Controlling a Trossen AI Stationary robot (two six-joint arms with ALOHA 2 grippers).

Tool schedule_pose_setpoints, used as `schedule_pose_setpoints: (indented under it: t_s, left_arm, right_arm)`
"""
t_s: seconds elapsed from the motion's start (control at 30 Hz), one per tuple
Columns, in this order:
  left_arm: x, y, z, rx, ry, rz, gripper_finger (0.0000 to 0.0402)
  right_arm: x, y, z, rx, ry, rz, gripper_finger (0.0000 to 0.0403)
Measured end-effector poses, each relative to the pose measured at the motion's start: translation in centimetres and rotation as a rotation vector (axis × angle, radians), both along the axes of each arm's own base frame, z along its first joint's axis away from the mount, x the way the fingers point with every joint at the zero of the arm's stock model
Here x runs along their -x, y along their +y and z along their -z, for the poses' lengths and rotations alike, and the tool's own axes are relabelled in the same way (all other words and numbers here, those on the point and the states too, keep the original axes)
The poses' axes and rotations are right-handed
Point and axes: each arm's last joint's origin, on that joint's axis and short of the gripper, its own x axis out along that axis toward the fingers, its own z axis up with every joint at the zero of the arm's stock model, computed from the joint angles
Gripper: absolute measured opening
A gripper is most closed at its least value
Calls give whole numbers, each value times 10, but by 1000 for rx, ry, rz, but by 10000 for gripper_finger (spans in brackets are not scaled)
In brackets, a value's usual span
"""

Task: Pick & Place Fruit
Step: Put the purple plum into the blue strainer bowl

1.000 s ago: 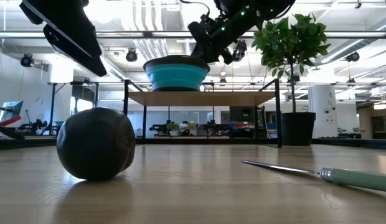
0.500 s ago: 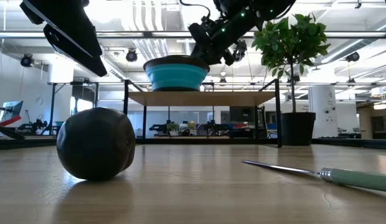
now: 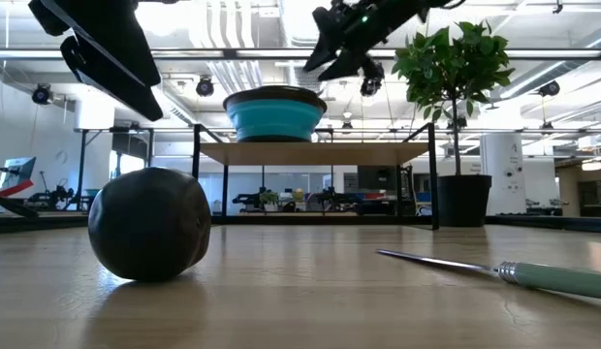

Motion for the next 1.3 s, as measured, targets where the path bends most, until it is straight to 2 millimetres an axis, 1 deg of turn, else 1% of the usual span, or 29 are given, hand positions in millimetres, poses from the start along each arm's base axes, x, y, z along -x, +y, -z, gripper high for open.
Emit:
schedule_pose_setpoints:
  t_s: [0.2,0.5,0.67,0.77,0.9,1.03,1.2,1.3]
  left_arm:
    - [-1,-1,-2,27,-3,-6,312]
    - [-3,-3,-6,-13,-23,62,312]
    - [-8,-6,-11,0,-90,97,312]
    - [-12,-9,-15,23,-134,146,312]
    - [-16,-13,-19,56,-175,207,312]
    - [-16,-15,-19,94,-167,255,312]
    - [-15,-16,-19,118,-154,288,315]
    - [-15,-17,-19,127,-149,303,330]
  right_arm:
    - [21,17,-19,-10,18,-24,208]
    - [50,53,-44,-12,30,-106,178]
    - [67,71,-57,-16,18,-148,161]
    - [78,79,-63,-33,4,-158,151]
    - [91,88,-67,-53,14,-175,139]
    - [99,98,-67,-61,45,-207,128]
    - [103,107,-65,-92,74,-231,119]
    - [103,112,-65,-109,76,-241,116]
